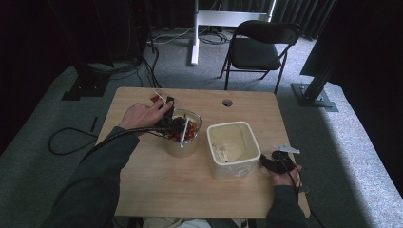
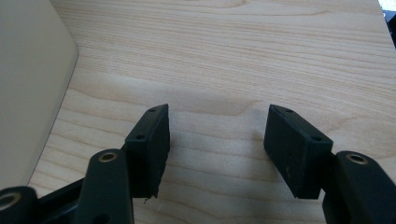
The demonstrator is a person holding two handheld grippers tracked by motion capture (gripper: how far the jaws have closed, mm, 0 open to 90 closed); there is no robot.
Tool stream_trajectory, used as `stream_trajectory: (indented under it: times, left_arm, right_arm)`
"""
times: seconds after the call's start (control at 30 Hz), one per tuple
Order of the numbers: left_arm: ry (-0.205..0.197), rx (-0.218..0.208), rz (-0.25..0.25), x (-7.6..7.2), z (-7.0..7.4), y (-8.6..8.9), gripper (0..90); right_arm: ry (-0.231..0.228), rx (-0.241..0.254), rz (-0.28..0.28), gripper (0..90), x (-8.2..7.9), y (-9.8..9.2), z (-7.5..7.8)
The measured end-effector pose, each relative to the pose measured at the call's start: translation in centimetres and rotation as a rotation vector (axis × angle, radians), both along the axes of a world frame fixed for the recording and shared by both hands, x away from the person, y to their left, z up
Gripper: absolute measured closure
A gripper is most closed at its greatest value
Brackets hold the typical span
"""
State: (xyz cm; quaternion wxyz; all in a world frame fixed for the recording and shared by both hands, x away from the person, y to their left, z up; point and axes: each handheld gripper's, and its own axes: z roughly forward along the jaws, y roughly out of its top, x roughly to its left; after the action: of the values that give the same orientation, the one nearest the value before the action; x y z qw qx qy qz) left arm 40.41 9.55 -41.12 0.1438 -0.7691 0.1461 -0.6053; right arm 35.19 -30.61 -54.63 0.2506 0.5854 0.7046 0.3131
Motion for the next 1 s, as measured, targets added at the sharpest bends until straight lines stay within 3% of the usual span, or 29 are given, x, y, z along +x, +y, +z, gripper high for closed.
stream_trajectory:
  times: [0.23,0.43,0.5,0.57,0.8,1.0]
  left_arm:
    - [0.000,-0.028,0.019,0.3,0.5,0.3,40.4]
    - [-0.001,-0.016,0.016,0.2,0.3,0.4,40.5]
    - [0.012,0.019,0.007,0.1,0.0,0.5,40.5]
    - [0.011,-0.018,0.022,0.3,0.4,0.5,40.5]
    - [0.015,-0.025,0.019,0.2,0.5,0.6,40.6]
    - [0.020,-0.056,0.012,0.0,1.1,0.3,40.6]
  right_arm:
    - [0.000,0.000,0.001,39.9,0.0,0.0,0.0]
    - [0.000,0.000,0.001,40.0,0.0,0.0,0.0]
    - [0.000,-0.001,0.000,40.0,0.0,0.0,0.0]
    - [0.000,-0.001,0.001,39.9,0.0,0.0,0.0]
    - [0.000,0.000,0.001,39.9,0.0,0.0,0.0]
    - [-0.002,-0.002,0.003,39.9,0.0,0.0,0.0]
